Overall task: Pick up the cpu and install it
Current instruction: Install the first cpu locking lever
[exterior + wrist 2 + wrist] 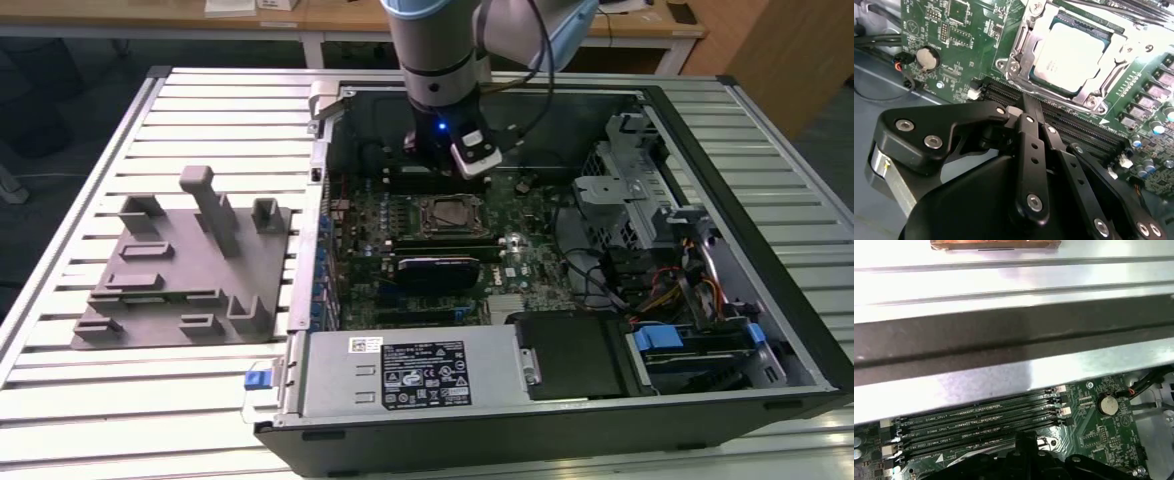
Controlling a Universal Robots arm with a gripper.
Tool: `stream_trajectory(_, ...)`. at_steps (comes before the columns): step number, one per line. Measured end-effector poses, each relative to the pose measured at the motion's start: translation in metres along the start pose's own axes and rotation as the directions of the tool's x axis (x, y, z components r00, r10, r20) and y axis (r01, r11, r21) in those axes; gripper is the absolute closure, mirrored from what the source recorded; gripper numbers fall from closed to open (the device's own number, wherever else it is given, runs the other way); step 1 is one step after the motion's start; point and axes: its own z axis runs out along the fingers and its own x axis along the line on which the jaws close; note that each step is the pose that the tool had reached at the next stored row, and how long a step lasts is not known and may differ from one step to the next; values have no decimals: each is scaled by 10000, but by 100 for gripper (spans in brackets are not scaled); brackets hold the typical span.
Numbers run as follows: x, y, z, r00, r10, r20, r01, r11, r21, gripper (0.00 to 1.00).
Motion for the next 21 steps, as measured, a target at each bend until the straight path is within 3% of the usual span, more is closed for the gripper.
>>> stream_trajectory(7,-4,3,-13,10000,0,-2,0,10000,-1,89)
stream_trajectory(8,-10,4,-12,10000,8,-64,-8,10000,20,89)
stream_trajectory(11,-31,8,-2,9991,56,-421,-49,9998,173,89)
stream_trajectory(14,-67,13,8,9975,89,-705,-64,9993,356,89)
stream_trajectory(15,-74,14,9,9972,93,-747,-63,9992,402,89)
stream_trajectory(19,-74,15,10,9972,89,-745,-57,9990,433,89)
stream_trajectory(21,-75,17,10,9973,66,-731,-22,9982,598,89)
